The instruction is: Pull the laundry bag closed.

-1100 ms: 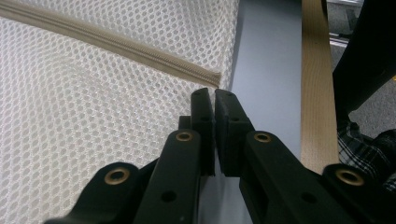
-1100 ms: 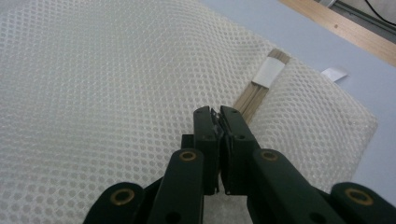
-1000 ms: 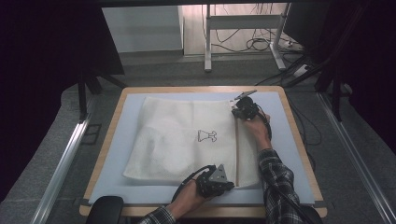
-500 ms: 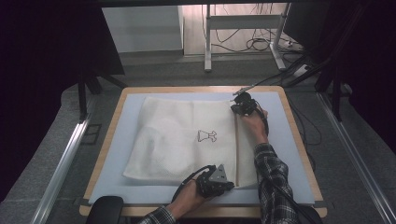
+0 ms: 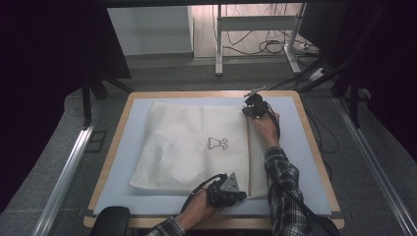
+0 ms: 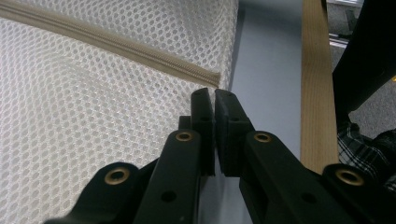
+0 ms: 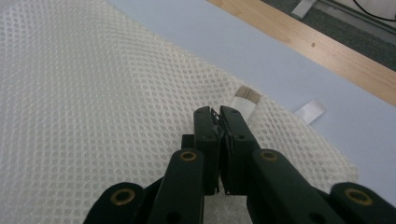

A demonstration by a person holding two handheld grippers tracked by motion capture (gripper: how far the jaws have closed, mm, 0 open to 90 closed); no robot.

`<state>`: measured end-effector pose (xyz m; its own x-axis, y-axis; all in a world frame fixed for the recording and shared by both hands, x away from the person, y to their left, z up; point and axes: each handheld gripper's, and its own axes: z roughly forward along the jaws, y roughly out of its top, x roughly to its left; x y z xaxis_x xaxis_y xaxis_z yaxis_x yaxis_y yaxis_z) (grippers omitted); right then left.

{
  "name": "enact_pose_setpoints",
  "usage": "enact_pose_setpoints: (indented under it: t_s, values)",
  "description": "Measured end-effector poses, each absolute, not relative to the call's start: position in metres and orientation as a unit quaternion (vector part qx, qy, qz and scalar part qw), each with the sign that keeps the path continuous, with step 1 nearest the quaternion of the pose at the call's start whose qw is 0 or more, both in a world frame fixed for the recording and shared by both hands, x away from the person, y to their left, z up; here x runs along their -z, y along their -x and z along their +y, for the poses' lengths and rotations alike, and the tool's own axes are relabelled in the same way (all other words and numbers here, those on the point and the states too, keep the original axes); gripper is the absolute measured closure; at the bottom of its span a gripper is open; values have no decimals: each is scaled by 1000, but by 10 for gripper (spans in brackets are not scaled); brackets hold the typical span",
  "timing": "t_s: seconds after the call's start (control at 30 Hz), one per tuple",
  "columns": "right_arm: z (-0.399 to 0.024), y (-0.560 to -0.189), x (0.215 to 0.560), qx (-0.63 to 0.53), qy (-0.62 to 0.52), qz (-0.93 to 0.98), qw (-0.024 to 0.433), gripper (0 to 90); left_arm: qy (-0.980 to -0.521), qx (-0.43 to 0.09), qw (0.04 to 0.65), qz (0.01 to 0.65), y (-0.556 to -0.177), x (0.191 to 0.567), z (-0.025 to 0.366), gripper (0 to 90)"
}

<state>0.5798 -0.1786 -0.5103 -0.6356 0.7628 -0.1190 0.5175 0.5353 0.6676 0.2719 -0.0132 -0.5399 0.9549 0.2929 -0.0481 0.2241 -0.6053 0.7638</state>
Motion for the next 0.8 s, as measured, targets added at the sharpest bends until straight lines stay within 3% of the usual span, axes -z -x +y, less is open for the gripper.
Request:
enact_pose_setpoints:
  t_s: [0.8]
  values:
    - [-165, -589, 510, -279, -385, 851, 221, 838, -896, -45, 418, 142, -271, 539, -13, 868]
